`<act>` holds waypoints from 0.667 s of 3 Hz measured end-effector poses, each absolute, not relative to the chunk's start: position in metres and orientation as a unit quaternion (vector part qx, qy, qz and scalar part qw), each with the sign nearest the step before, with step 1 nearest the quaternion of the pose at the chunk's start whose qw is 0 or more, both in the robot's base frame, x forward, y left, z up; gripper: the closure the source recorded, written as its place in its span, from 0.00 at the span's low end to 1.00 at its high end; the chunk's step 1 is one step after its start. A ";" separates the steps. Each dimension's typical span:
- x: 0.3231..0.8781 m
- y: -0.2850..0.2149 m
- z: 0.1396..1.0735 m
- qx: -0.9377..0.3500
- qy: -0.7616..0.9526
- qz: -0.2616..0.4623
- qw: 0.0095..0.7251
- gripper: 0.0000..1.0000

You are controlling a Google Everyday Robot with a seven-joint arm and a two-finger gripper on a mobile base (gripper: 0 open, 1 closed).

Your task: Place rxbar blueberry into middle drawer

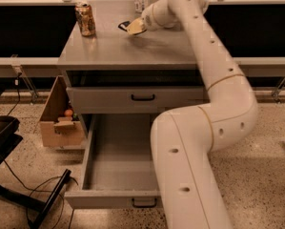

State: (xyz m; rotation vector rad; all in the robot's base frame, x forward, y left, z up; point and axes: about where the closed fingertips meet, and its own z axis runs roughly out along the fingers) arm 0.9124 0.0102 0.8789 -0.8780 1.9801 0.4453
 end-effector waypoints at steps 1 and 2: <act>0.853 -0.041 0.918 -0.361 0.813 0.202 0.409 1.00; 0.816 -0.084 0.974 -0.348 0.806 0.191 0.440 1.00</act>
Offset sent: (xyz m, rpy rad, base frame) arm -0.3201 -0.0900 -0.0258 -0.0412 0.2457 -0.0273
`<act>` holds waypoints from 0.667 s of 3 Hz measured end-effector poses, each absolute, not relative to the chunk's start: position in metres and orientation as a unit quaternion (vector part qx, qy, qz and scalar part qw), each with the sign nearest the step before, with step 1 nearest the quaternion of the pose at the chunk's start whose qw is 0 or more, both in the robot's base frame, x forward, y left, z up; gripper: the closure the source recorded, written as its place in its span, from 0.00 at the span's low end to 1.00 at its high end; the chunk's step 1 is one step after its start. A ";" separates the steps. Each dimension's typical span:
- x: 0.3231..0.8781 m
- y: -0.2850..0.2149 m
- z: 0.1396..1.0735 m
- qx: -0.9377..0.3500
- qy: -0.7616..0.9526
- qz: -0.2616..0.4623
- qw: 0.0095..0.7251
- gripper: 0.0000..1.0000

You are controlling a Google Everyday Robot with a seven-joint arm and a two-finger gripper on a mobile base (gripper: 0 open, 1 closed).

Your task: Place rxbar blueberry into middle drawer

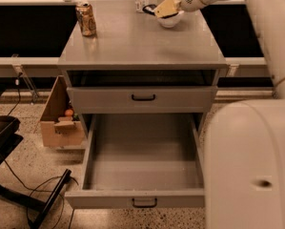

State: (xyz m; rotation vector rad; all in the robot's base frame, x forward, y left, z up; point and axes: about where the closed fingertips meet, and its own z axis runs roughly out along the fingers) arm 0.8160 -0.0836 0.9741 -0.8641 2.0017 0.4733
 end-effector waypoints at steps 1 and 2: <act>0.766 -0.142 1.038 -0.307 0.794 0.168 0.497 1.00; 0.691 -0.165 1.112 -0.283 0.762 0.159 0.561 1.00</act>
Offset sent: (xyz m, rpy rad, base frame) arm -0.3163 -0.0413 -0.2425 0.0222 0.4366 -0.0589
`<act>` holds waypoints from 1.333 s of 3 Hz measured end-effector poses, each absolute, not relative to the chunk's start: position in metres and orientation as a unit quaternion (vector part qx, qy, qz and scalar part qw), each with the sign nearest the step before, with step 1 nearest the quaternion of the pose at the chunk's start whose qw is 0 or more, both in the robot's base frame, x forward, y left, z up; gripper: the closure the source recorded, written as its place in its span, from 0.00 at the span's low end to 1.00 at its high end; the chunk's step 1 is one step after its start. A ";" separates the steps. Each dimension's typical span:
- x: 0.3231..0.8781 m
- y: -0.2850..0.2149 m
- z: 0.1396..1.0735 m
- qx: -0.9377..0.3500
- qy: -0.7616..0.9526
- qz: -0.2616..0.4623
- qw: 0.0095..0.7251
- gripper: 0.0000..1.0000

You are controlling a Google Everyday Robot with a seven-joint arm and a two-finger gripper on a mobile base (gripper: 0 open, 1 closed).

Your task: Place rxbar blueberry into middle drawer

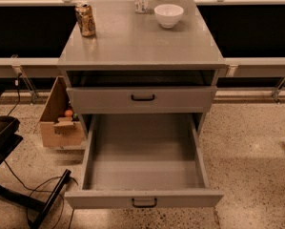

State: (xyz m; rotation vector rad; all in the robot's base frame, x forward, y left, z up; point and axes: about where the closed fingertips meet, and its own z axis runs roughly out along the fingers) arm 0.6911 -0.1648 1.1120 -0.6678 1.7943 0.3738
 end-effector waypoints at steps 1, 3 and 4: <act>0.631 -0.144 1.123 -0.279 0.734 0.205 0.585 1.00; 0.572 -0.143 0.982 -0.209 0.766 0.302 0.528 1.00; 0.578 -0.168 0.844 -0.133 0.829 0.293 0.458 1.00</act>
Offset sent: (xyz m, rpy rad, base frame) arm -0.2283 0.0450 -0.4858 0.2545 0.8032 0.1193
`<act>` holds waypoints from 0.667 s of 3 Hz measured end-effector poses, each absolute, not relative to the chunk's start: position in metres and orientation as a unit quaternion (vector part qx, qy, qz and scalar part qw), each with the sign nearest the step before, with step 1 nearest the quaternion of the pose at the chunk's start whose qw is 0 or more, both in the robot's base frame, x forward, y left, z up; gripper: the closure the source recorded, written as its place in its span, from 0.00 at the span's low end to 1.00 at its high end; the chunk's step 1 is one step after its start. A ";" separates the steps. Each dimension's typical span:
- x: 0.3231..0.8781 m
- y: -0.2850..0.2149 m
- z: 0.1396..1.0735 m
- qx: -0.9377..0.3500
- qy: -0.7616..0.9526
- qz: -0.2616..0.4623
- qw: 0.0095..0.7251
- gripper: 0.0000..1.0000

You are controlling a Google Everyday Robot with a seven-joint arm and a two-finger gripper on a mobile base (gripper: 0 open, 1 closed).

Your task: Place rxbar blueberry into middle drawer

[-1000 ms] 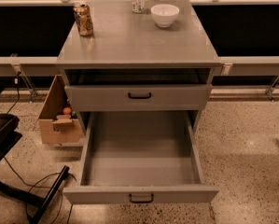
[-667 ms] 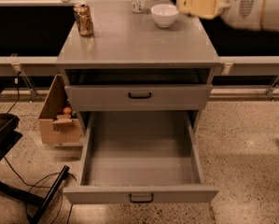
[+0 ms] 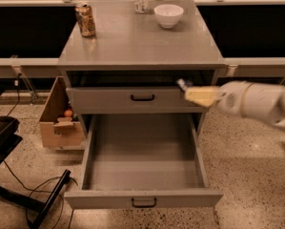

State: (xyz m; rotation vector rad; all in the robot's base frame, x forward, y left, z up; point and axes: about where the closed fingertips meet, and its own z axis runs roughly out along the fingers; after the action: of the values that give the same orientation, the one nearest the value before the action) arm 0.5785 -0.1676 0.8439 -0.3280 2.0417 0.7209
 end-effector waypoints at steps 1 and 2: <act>0.563 -0.149 0.776 -0.124 0.855 0.300 0.405 1.00; 0.562 -0.148 0.775 -0.125 0.855 0.300 0.405 1.00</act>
Offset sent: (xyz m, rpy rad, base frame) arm -0.0133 0.0182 -0.0672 -0.0072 0.1160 0.0119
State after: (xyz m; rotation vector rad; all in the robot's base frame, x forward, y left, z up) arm 0.5623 -0.1484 0.7748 -0.3144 2.1579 0.7573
